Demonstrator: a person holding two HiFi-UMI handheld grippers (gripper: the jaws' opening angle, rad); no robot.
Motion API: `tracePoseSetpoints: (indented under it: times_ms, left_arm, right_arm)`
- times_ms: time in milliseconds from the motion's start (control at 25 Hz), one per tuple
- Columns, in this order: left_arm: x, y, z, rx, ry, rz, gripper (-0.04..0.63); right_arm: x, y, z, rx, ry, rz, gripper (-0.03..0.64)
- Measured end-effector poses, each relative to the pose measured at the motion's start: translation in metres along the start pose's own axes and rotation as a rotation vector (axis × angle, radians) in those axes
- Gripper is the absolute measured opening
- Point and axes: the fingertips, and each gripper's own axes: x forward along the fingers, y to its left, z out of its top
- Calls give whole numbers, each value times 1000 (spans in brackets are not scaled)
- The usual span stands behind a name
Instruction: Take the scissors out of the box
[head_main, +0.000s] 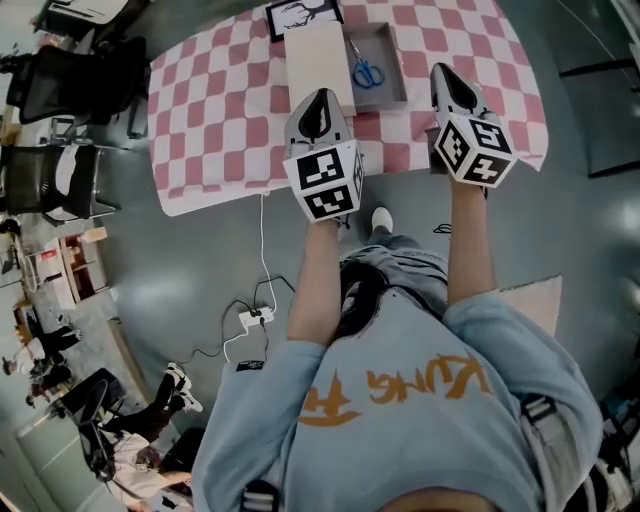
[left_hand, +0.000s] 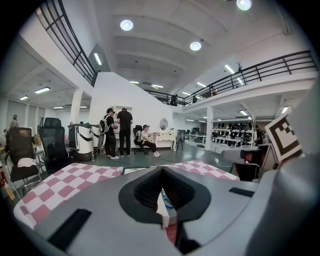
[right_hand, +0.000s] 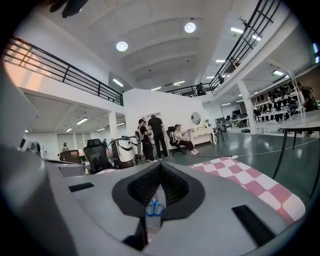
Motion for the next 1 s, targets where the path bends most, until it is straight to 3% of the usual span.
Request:
tracePoseSetpoints:
  times_ms: [280, 720, 1000]
  left_arm:
    - [5, -2, 19, 16, -28, 13, 17]
    - [27, 2, 16, -5, -21, 2, 17]
    - [48, -1, -1, -13, 25, -25, 17]
  right_arm:
    - [7, -4, 20, 3, -28, 18, -3]
    - [20, -16, 22, -7, -27, -3, -3]
    - [35, -23, 4, -12, 21, -18, -3]
